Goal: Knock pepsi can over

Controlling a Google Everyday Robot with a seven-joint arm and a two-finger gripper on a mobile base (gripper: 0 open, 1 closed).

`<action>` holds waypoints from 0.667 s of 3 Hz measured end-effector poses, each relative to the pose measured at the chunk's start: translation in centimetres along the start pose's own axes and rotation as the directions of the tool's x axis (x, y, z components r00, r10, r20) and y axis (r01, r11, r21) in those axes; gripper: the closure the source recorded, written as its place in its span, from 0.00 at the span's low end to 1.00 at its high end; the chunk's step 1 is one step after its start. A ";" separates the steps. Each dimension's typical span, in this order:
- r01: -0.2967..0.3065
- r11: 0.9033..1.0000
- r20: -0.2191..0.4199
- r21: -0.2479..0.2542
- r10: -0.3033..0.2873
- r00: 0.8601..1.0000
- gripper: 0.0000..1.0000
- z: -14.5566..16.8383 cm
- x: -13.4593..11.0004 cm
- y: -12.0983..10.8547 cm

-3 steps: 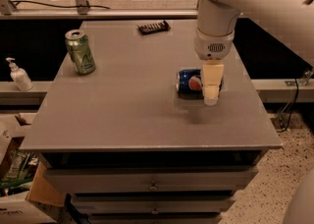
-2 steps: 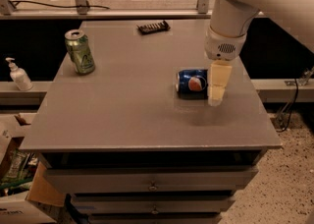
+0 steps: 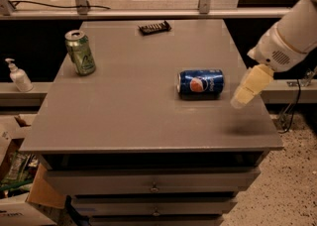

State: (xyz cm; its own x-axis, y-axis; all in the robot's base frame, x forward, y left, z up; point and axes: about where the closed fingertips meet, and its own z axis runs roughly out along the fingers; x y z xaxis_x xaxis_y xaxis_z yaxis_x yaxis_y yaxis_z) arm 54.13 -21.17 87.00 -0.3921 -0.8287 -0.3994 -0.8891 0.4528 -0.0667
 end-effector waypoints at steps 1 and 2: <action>-0.118 0.991 0.204 0.066 0.102 0.974 0.00 -2.4 2.1 -0.9; -0.174 0.983 0.291 0.062 0.149 0.945 0.00 -4.0 2.0 -0.9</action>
Offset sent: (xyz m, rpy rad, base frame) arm -0.0049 -0.0252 0.0110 0.1391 -0.0962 -0.0993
